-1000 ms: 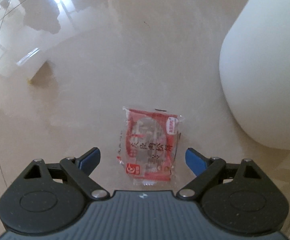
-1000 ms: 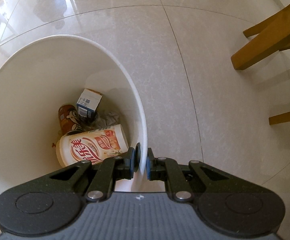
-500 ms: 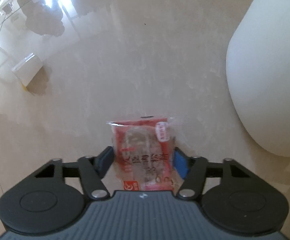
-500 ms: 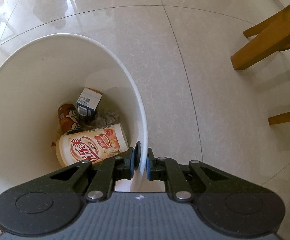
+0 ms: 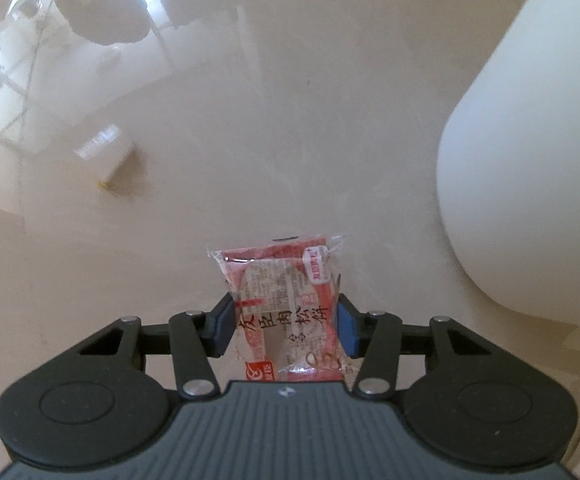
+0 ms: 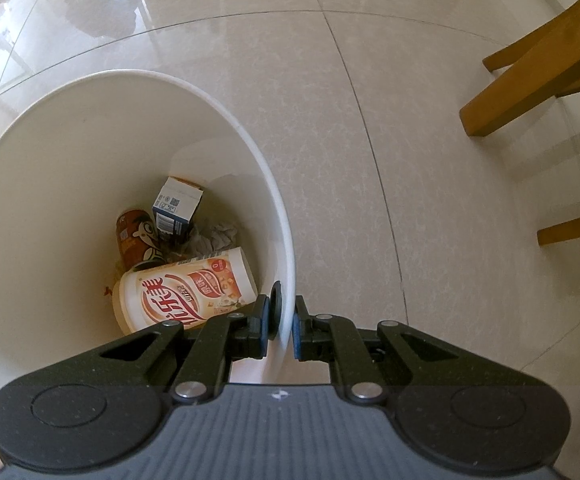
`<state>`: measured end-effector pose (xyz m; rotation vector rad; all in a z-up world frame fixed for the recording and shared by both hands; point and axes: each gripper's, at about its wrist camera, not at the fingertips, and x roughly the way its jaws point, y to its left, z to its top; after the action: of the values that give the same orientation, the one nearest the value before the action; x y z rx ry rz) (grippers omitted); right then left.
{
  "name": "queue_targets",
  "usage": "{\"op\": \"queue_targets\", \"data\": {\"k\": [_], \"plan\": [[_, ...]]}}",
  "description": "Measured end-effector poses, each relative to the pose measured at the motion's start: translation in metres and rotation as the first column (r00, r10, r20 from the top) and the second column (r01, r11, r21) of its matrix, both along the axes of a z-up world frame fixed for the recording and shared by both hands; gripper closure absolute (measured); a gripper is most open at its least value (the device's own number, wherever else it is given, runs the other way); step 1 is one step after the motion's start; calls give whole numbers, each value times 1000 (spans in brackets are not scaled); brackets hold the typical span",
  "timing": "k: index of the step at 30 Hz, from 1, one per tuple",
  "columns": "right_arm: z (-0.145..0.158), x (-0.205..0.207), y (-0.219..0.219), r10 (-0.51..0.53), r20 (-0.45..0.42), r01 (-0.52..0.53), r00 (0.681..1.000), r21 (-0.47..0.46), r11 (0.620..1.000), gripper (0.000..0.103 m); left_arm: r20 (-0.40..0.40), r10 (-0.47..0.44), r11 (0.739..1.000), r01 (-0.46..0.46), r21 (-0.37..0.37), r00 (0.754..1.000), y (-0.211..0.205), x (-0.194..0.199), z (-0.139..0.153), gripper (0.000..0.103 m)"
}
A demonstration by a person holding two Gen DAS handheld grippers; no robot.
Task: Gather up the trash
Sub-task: 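Carry the wrapper over the white bin and open the left tool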
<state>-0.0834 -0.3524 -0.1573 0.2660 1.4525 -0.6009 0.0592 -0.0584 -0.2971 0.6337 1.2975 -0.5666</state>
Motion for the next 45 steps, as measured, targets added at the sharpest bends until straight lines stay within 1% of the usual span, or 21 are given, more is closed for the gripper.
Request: {"op": "queue_targets", "data": {"k": [2,6,10,12,13,17,20,24,29,30,31,32,33,35,37,41,42,45], "plan": [[0,0,0,3,-1,-3,1000,-1,1000,90,7,-24,1000,24,12,1000,-1,-5,22,53],[-1,0,1,10,0,-10,1000,-6,1000,90,16,-41,999,40,6,999,-1,-8,75,53],[-1,0,2,12,1,-12,1000,-6,1000,90,23,-55,998,56,-32,998,-5,-11,133,53],[-1,0,2,13,-1,-13,1000,-5,1000,90,28,-68,996,70,-59,997,-8,-11,156,53],[-1,0,2,9,-1,-9,1000,-1,1000,90,34,-86,993,89,-75,996,-13,-12,172,53],[1,1,-1,6,-2,-6,1000,8,1000,90,51,-174,977,179,-111,983,-38,-18,217,53],[1,1,-1,8,-4,-8,1000,5,1000,90,69,-233,962,240,-128,970,-62,-24,243,53],[0,2,-1,-3,-4,3,1000,8,1000,90,77,-312,930,321,-181,947,-100,-29,264,53],[0,1,-1,7,-3,-7,1000,6,1000,90,52,-389,893,390,-225,920,-130,-44,264,51],[0,1,-1,7,-3,-7,1000,5,1000,90,49,-400,887,400,-232,915,-132,-47,265,48],[0,1,0,6,-3,-6,1000,6,1000,90,48,-410,882,409,-234,911,-137,-50,264,35],[0,1,0,3,-2,-3,1000,7,1000,90,50,-409,883,409,-231,911,-139,-52,263,22],[0,0,-1,0,0,0,1000,10,1000,90,54,-405,884,406,-233,913,-139,-54,263,19],[0,0,-2,-1,3,1,1000,15,1000,90,57,-402,880,403,-250,914,-141,-55,264,19],[1,-1,-2,2,5,-2,1000,17,1000,90,44,-390,887,388,-249,920,-142,-50,257,19],[2,-2,-3,7,8,-7,1000,19,1000,90,23,-363,901,358,-245,931,-142,-41,253,19],[2,-2,-3,6,8,-7,1000,21,1000,90,23,-360,903,355,-242,933,-147,-42,248,19],[2,-2,-4,5,8,-5,1000,23,1000,90,35,-350,908,348,-233,936,-141,-40,251,17]]}}
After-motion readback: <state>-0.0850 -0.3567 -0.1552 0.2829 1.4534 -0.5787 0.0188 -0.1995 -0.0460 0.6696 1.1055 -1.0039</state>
